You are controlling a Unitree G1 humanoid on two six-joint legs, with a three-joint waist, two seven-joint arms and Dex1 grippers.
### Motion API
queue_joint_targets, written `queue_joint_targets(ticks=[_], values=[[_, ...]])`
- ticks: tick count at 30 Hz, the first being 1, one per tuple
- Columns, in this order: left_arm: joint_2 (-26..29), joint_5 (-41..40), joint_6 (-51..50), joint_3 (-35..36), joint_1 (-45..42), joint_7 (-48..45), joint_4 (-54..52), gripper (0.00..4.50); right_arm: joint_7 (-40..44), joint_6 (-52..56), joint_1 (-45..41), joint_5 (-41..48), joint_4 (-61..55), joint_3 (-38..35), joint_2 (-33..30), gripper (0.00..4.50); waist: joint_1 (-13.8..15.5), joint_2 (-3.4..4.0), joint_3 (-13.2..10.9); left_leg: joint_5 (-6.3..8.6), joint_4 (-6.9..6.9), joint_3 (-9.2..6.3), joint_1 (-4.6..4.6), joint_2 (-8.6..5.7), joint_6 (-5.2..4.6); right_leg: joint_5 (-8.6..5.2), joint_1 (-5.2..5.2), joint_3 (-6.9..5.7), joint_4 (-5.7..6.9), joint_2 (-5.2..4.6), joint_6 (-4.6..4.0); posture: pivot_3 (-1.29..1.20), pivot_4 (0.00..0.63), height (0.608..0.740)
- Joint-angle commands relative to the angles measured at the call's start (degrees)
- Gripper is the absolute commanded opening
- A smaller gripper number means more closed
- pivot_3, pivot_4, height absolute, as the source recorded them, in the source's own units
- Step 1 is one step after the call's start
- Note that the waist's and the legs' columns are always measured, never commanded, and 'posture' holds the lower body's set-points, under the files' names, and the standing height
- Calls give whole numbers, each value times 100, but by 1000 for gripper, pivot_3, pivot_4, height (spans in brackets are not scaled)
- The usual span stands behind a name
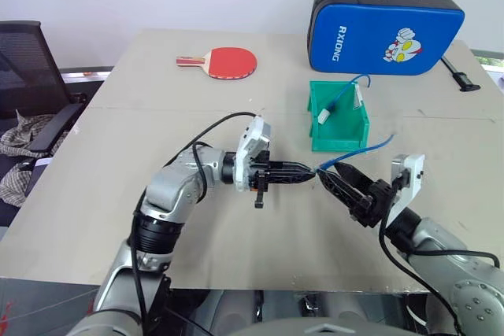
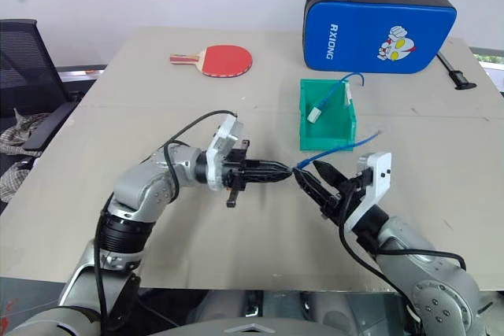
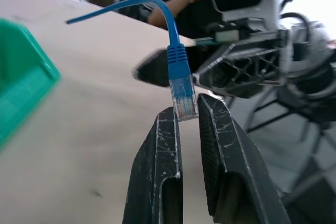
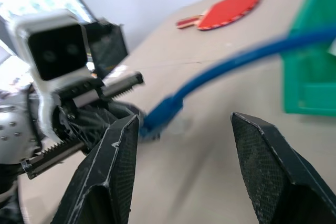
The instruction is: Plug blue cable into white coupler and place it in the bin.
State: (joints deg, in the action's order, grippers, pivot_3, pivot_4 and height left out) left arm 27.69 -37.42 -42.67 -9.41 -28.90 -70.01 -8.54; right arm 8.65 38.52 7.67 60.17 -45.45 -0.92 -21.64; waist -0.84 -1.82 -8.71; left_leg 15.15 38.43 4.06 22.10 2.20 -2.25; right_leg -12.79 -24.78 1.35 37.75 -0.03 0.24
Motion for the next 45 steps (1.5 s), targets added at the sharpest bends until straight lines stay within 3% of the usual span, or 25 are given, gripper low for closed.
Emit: queue_joint_targets(ticks=[1,2,6,9,10,18,19,24,26,31,35,45], values=[[51,-402,-374,118,-226,2,-351,0,206,-51,-38,185,-36,-1,-43,2660,13,0,0,0,0,0,2,0,0,0,0,-1,-1,0,0,0,150,729],[43,-434,-429,117,-267,39,-368,0,227,-54,-19,211,-37,-3,-49,2660,14,0,0,0,0,0,4,-1,0,0,0,-2,-3,0,0,0,150,729],[19,-489,-548,84,-383,94,-394,0,280,-68,48,373,-52,-3,-43,1680,11,-1,0,0,0,1,6,-3,0,1,0,1,-6,-1,2,0,150,729],[12,-523,-601,103,-431,81,-348,0,304,-62,126,512,-87,10,-94,221,7,-1,0,0,-1,0,4,-2,0,0,0,1,-4,-1,1,0,150,729],[22,-528,-598,112,-420,59,-333,0,310,-74,149,548,-94,6,-110,49,6,0,0,0,-1,-1,4,0,0,0,0,0,-4,0,0,0,150,729],[125,-588,-656,137,-196,-38,-369,0,341,-185,202,798,-49,-113,-208,49,7,0,0,0,-1,1,3,0,0,0,0,2,-4,-2,0,0,150,729],[136,-601,-684,136,-184,-25,-375,948,341,-191,203,816,-41,-119,-225,0,7,-1,-1,0,-1,1,3,0,0,0,0,3,-4,-3,0,0,150,729],[276,8,68,241,81,344,-304,3261,305,-263,241,807,-9,-177,-270,0,3,-1,-1,0,-1,1,3,0,0,0,0,3,-4,-3,0,0,150,729],[425,274,451,366,352,486,-287,3261,336,-346,261,643,10,-205,-264,0,-5,-1,-1,0,-3,2,2,0,0,0,-1,6,-4,-2,0,0,150,729],[449,980,1619,946,886,1284,-31,3261,484,-1007,105,-839,228,-34,-155,0,18,0,-2,0,-7,3,-1,2,0,0,-2,6,-4,-6,-1,0,150,729],[717,1644,2518,997,1281,1351,585,3261,826,-1430,0,-1646,508,356,-7,0,19,2,-2,0,-7,7,-2,1,0,-1,-3,6,-6,-9,-1,0,150,729],[483,2247,3245,750,976,1494,1722,3261,1062,-1627,180,-2368,568,636,129,0,50,-1,-2,0,0,5,55,1,0,11,-47,-8,-6,-16,15,0,150,729]])
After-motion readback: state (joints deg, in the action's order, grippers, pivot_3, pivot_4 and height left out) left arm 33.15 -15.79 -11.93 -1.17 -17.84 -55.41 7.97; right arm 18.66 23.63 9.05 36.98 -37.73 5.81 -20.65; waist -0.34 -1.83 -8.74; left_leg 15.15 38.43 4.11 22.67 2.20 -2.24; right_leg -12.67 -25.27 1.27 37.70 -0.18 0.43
